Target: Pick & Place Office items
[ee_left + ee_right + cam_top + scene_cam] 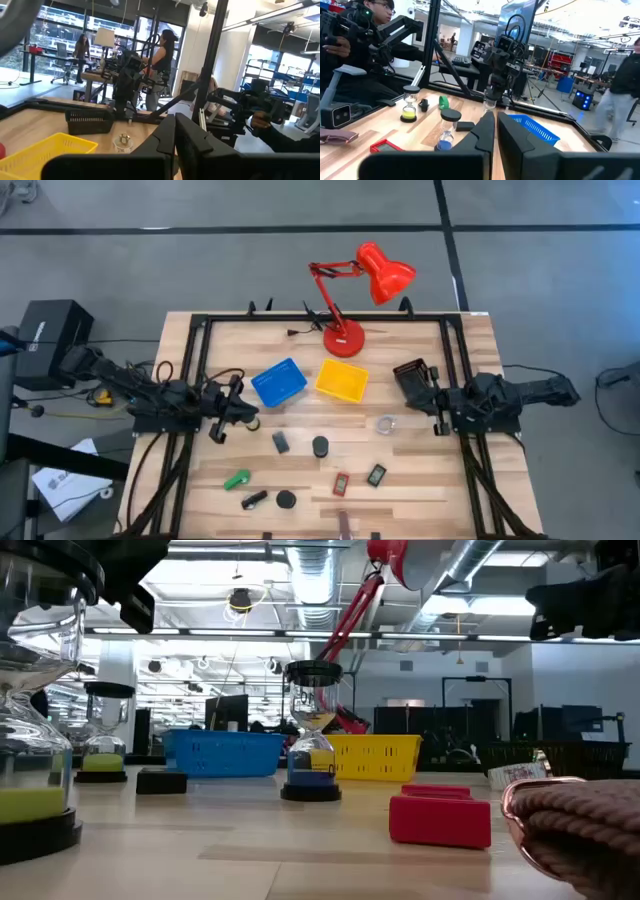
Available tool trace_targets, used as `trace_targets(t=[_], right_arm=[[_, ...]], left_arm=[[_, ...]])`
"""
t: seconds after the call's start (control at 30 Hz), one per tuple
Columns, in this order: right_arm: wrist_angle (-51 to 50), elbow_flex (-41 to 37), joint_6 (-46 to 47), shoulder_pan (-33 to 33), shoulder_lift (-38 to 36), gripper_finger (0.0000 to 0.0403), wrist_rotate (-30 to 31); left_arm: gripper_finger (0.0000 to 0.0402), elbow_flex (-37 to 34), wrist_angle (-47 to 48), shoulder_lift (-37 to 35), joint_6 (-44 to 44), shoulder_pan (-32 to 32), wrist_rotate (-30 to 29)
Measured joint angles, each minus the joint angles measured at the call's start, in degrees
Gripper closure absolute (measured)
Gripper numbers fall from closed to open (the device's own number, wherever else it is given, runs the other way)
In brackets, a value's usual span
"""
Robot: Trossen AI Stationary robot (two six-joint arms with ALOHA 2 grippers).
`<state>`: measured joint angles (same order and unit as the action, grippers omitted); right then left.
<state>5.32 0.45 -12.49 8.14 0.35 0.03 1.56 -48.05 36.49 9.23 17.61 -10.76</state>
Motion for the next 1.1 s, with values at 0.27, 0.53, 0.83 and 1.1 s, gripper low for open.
trace_targets(t=[0.27, 0.53, 0.83, 1.1], right_arm=[[1.55, 0.0, -0.59, 0.0, -0.01, 0.039, 0.21], [4.4, 0.0, -4.04, 0.0, -0.01, 0.0391, 0.63], [4.36, 0.0, -4.06, 0.0, -0.01, 0.0391, 0.63], [4.15, 0.0, -4.15, -0.07, -0.01, 0.0391, 0.63]], left_arm=[[0.04, 0.0, -1.55, 0.0, -6.1, 0.0, -0.33], [0.04, 0.0, -2.28, 0.0, -10.35, 0.0, -0.5], [0.04, -0.01, -2.47, 0.0, -10.87, -0.02, -8.91], [0.036, 3.78, -2.1, 1.25, -13.5, -0.07, -11.78]])
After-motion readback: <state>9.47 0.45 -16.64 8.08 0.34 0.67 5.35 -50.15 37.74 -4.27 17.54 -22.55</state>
